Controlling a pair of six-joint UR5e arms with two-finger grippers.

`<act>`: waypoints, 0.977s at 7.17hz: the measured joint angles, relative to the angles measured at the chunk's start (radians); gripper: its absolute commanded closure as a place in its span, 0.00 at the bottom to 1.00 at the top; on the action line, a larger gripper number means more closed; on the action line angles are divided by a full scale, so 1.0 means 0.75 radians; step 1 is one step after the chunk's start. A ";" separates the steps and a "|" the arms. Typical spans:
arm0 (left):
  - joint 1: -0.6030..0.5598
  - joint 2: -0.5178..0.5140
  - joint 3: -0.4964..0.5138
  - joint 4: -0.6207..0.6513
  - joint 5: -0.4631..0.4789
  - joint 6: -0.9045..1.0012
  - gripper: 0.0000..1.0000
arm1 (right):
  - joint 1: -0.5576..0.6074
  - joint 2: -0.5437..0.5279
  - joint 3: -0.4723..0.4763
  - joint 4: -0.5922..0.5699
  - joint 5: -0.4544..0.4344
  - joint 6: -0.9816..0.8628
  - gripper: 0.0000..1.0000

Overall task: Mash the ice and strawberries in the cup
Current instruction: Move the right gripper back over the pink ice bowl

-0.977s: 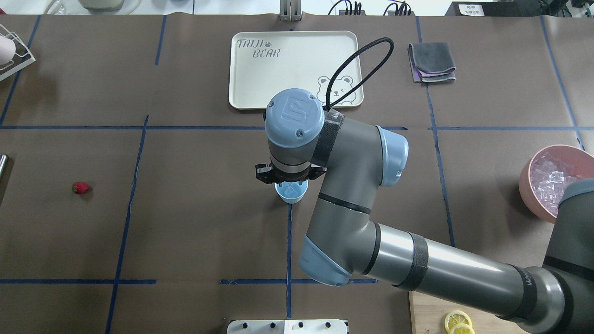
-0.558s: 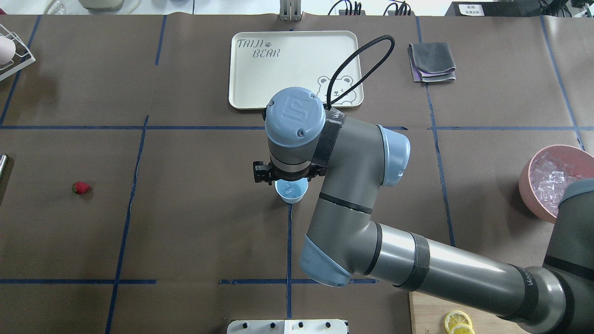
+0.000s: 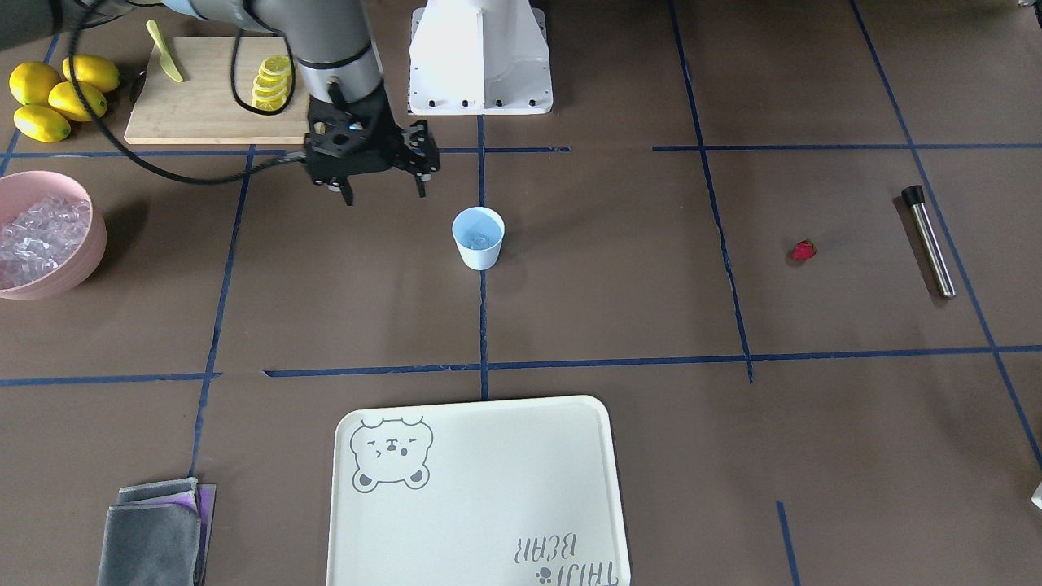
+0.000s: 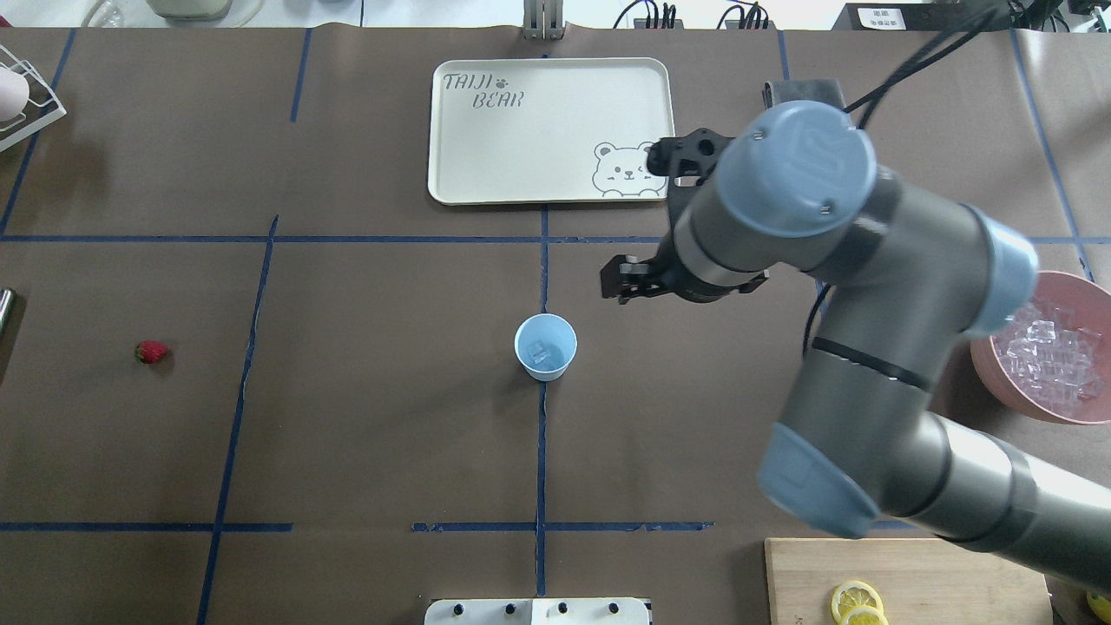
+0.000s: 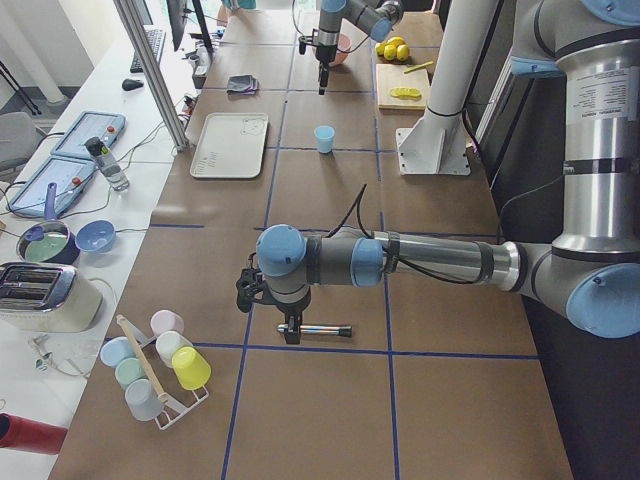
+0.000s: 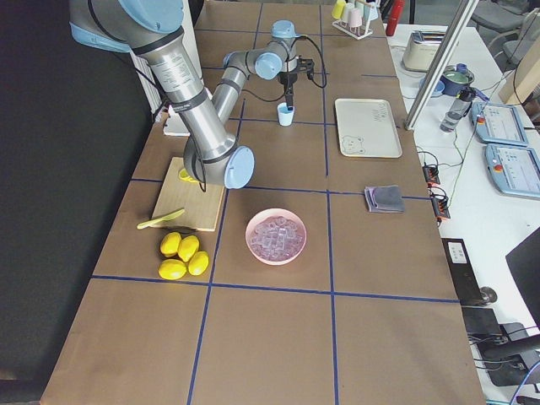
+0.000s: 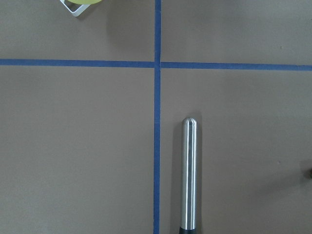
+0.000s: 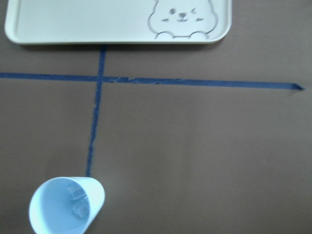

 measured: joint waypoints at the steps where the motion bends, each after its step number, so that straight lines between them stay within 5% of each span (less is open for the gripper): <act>1: 0.000 0.001 -0.005 -0.001 0.000 -0.001 0.00 | 0.081 -0.105 0.082 0.003 0.031 -0.042 0.01; 4: 0.000 0.001 -0.026 0.001 0.000 -0.004 0.00 | 0.325 -0.438 0.140 0.138 0.180 -0.177 0.01; 7: 0.000 0.007 -0.044 0.001 -0.002 -0.007 0.00 | 0.538 -0.740 0.061 0.378 0.289 -0.311 0.01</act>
